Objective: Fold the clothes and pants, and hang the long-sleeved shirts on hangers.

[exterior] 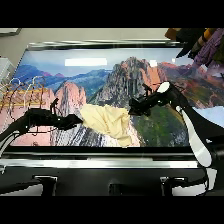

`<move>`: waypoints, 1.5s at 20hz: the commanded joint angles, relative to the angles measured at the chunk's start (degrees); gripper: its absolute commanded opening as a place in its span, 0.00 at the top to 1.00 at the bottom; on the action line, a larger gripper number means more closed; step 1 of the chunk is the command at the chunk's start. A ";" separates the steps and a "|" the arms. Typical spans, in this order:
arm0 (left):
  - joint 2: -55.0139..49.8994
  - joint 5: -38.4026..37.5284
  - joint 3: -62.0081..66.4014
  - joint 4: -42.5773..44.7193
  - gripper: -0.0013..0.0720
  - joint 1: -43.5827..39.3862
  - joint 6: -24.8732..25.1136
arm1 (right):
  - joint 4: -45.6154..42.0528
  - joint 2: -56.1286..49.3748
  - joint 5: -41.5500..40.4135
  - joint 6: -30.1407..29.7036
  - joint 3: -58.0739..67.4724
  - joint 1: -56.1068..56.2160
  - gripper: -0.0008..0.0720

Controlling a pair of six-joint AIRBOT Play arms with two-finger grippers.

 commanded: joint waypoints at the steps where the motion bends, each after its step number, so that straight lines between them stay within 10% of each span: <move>1: -0.74 -4.11 -0.07 -1.09 0.20 -2.12 1.16 | -0.02 0.20 1.25 0.24 0.04 0.07 0.95; 7: -1.11 -12.20 -0.07 -1.49 0.30 -6.25 -2.75 | -0.04 0.26 2.54 0.20 0.04 0.07 0.95; 8: -1.11 -13.33 -0.04 -1.49 0.42 -7.04 -3.63 | -0.02 0.50 2.56 0.17 0.04 0.07 0.95; 10: -1.09 -13.81 0.35 -1.49 0.97 -8.39 -4.17 | -0.02 1.49 2.12 -0.07 0.04 0.07 0.95; 22: 22.32 9.07 22.53 6.80 0.97 15.45 -9.27 | -24.04 35.36 -13.31 -1.73 3.48 0.04 0.95; 30: 41.62 12.11 36.72 7.21 0.97 27.63 -24.06 | -24.13 60.19 -20.06 1.33 9.70 0.04 0.95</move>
